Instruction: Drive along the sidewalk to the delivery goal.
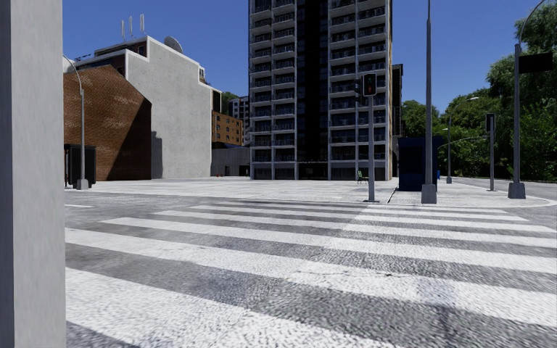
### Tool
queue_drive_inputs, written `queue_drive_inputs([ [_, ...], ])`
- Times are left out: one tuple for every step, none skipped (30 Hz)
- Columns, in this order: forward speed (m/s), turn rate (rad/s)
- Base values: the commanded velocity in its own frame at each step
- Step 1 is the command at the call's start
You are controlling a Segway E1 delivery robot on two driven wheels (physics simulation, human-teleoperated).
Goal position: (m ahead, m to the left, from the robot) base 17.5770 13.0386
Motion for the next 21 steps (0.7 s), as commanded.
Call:
queue_drive_inputs([
  [0.00,0.00],
  [0.00,0.00],
  [0.00,0.00],
  [0.00,0.00],
  [0.00,0.00],
  [0.00,0.00],
  [0.00,0.00],
  [0.00,0.00],
  [0.00,0.00],
  [0.00,0.00],
  [0.00,0.00],
  [0.00,0.00],
  [0.00,0.00],
  [0.00,0.00],
  [0.00,0.00],
  [0.00,0.00],
  [0.00,0.00],
  [0.00,0.00],
  [0.00,0.00],
  [0.00,0.00],
  [0.00,0.00],
])
